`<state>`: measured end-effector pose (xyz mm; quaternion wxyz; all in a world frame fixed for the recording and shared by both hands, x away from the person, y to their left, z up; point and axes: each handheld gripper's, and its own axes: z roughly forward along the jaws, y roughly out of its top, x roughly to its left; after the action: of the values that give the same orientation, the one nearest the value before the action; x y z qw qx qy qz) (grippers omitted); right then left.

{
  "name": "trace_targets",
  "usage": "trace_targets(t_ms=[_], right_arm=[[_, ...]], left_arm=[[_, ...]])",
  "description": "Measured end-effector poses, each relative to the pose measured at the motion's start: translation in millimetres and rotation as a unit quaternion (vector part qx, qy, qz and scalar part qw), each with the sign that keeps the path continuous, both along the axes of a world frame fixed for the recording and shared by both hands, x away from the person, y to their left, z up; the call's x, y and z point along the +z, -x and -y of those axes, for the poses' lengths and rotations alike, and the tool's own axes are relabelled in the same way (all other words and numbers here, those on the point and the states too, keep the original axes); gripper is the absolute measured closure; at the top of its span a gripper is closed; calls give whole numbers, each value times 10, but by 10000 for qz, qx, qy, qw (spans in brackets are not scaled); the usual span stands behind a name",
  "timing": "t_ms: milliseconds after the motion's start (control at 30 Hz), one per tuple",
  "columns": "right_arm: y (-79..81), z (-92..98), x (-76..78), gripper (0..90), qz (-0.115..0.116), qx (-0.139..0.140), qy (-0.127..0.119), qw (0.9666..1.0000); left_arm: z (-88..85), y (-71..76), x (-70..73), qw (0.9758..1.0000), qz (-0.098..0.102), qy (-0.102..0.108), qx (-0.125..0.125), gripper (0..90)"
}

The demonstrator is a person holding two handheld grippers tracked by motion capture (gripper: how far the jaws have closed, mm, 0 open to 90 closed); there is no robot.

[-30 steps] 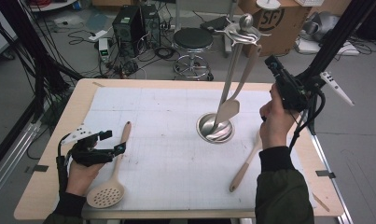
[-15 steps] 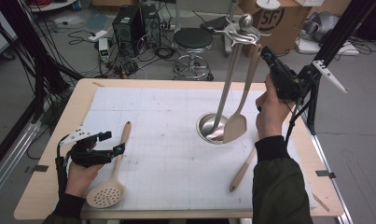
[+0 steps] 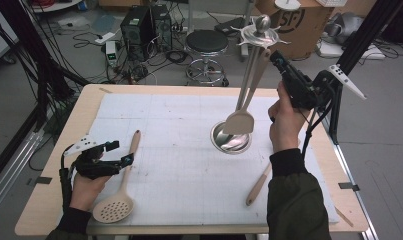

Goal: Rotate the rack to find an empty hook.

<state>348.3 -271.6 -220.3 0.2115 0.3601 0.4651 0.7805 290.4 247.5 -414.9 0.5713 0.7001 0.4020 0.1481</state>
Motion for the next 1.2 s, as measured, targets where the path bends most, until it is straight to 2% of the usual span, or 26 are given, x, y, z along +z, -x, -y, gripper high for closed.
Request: trace_targets(t_ms=[233, 400, 700, 800, 900, 1100, 1200], right_arm=[[4, -113, 7, 895, 32, 121, 8, 9999], [3, -229, 73, 895, 100, 212, 165, 9996], [-32, -410, 99, 894, 97, 220, 190, 9995], [-48, -466, 108, 895, 101, 250, 255, 9993], [-68, -543, 135, 895, 100, 242, 466, 9986], [-15, -464, 99, 895, 146, 140, 370, 9991], [7, -368, 28, 895, 48, 93, 292, 9995]], left_arm=[[0, -5, -4, 10000, 4, 0, -13, 149], [0, -4, -1, 10000, -1, 20, -24, 149], [-25, 2, 2, 10000, -11, 56, 17, 149], [-26, 1, 0, 10000, -16, 62, 20, 149], [-31, -2, -4, 10000, -29, 56, 27, 149], [-39, 7, 0, 10000, -18, 65, 41, 149], [-40, 13, 2, 10000, -9, 58, 47, 150]])
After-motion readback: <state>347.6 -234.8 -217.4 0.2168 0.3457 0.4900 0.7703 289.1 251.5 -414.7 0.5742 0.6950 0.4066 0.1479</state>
